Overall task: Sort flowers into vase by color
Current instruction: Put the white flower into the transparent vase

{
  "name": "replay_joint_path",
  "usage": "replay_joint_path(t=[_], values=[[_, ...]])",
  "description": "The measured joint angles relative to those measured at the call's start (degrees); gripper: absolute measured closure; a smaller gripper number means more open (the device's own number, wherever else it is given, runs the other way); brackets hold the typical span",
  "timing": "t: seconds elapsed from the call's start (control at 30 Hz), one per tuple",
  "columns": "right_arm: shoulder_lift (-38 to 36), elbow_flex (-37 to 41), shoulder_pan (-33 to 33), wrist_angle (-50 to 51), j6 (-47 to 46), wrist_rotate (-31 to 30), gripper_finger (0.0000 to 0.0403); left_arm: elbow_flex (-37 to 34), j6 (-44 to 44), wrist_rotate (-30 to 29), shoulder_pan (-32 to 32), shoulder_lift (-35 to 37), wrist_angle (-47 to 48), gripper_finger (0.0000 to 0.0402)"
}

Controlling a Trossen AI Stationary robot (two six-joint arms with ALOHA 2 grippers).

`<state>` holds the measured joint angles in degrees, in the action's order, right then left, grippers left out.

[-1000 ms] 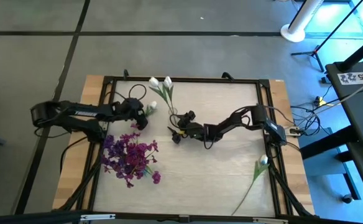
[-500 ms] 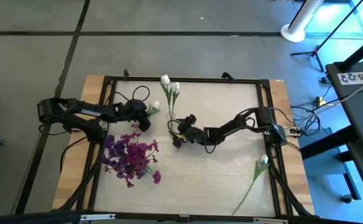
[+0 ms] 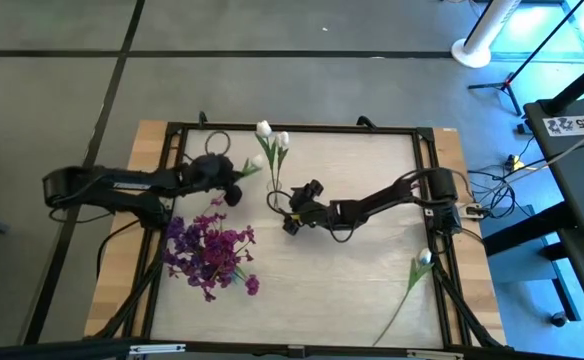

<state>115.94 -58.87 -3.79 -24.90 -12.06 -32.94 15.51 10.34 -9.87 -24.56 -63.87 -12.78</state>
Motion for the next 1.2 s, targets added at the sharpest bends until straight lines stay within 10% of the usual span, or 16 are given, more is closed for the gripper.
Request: replay_joint_path(t=[0.57,0.87,1.2], values=[[-15.0,0.0,-2.6,15.2,-1.2,-4.5,0.0034,3.5,-6.2,0.5,-0.2,22.7,-14.9,0.0401],[-20.3,0.0,-6.3,16.2,-1.1,-3.5,0.0034,12.7,-5.5,5.0,0.1,25.4,-19.2,0.0401],[-24.0,-9.4,-11.6,23.7,5.4,-7.2,0.0034,11.5,-4.6,11.1,6.7,18.8,-44.3,0.0402]])
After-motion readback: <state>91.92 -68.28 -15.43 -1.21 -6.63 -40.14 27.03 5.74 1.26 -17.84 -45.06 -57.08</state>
